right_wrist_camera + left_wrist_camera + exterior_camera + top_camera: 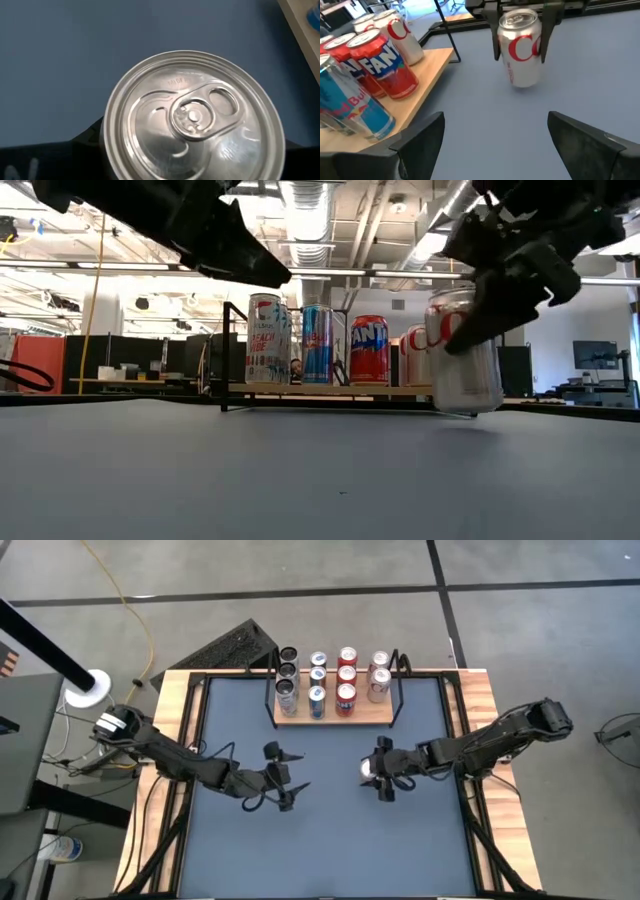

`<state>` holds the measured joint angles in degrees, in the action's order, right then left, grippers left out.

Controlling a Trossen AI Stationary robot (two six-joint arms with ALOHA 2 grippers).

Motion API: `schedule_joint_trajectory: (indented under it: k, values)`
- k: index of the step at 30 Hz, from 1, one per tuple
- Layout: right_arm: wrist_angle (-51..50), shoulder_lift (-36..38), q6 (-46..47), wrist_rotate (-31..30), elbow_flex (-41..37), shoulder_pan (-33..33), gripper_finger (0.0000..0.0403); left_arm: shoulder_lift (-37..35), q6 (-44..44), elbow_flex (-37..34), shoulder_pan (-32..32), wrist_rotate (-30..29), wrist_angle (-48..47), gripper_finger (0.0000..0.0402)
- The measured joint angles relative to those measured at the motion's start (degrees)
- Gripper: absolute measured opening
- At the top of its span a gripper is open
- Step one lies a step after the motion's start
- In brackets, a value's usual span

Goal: Place canned beverage on shelf
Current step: Put the silver soda can on the shelf aligned with the other silver soda cans

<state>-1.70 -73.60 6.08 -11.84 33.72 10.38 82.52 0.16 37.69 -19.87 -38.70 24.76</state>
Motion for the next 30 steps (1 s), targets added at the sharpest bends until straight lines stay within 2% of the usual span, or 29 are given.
schedule_joint_trajectory:
  k: [10,15,22,27,30]
  values:
    - [1.1,-0.6,4.4,-0.2,-0.3,-1.9,0.0385,0.0,-1.0,0.0,0.5,1.4,-0.3,0.0341]
    - [-2.1,-0.5,4.1,-0.2,2.1,-2.6,0.039,0.0,-1.1,0.0,0.5,1.4,-0.7,0.0341]
    - [-20.6,-0.7,6.9,-0.2,17.0,-3.4,0.0391,0.0,-1.1,0.0,0.5,1.5,-1.1,0.0341]
    - [-36.7,-0.7,17.9,0.4,28.7,-4.5,0.0391,0.0,-0.8,0.0,0.5,1.5,-1.5,0.0341]
    - [-46.2,-0.7,22.4,3.6,34.0,-5.4,0.0386,0.1,-0.7,0.0,0.5,1.5,-1.5,0.0341]
